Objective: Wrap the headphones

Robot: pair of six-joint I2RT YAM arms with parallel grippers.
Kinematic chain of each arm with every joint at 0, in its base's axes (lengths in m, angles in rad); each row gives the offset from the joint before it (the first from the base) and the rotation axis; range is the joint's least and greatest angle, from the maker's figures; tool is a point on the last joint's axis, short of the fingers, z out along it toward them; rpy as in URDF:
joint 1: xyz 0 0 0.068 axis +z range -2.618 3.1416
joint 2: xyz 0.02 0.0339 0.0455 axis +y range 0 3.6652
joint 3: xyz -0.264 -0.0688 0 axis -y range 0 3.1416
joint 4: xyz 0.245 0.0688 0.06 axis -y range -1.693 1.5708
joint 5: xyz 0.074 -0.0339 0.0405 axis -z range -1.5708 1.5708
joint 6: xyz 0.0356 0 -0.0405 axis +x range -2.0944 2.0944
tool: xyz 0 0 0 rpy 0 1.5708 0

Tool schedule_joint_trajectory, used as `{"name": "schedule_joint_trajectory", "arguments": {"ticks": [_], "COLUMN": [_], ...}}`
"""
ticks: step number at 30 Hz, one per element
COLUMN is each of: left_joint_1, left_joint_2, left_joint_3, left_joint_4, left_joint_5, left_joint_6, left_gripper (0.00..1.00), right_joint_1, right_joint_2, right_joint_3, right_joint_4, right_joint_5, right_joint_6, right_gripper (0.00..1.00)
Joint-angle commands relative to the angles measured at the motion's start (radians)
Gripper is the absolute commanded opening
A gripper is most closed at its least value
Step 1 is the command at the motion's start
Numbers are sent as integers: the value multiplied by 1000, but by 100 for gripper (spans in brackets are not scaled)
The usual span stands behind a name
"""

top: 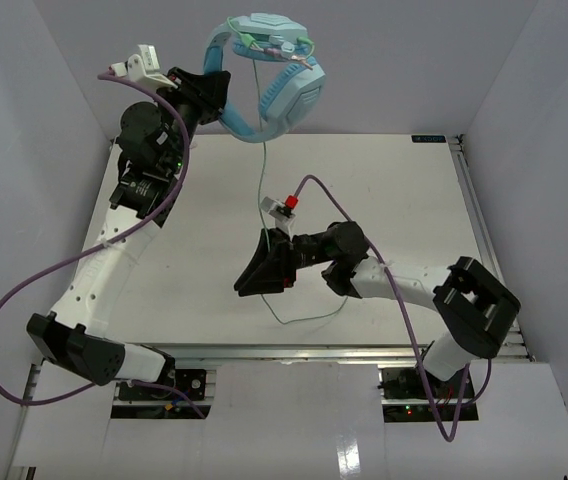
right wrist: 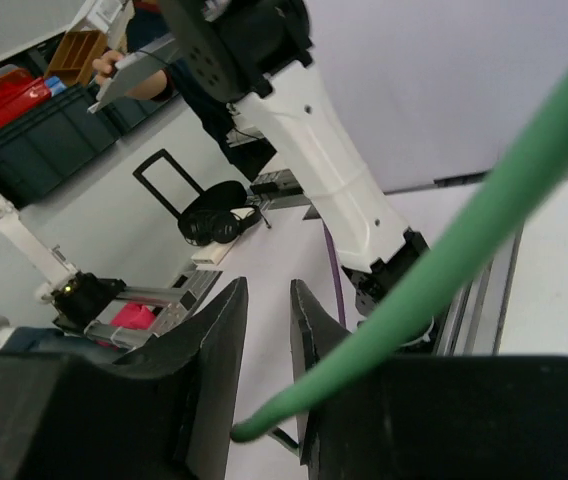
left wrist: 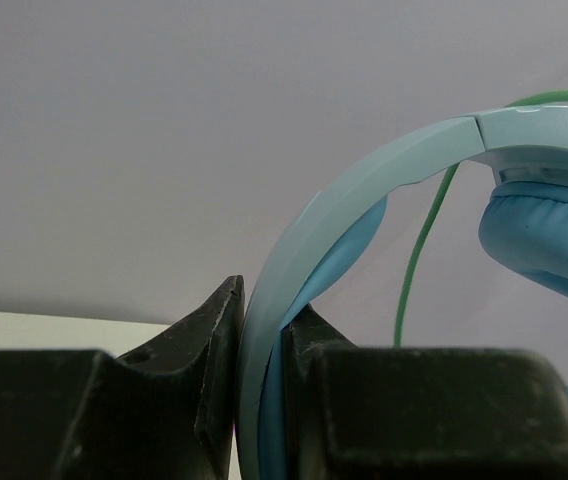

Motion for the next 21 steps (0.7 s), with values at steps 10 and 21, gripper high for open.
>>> {"name": "schedule_joint_trajectory", "arguments": {"ticks": [10,21], "left_joint_1": [2,8], "left_joint_2": [93,167], "left_joint_3": [63,24], "left_joint_4": [24,58], "left_joint_5": [-241,-343], "left_joint_6": [278,481], "left_gripper": [0,0], "right_joint_1": [-12,-22], "right_joint_2": [-125,-220], "right_joint_3": [91,241], "right_joint_4": [-109,-1069], "right_joint_5": [-86,150], "right_joint_6": [-359,-979], "right_gripper": [19,15]}}
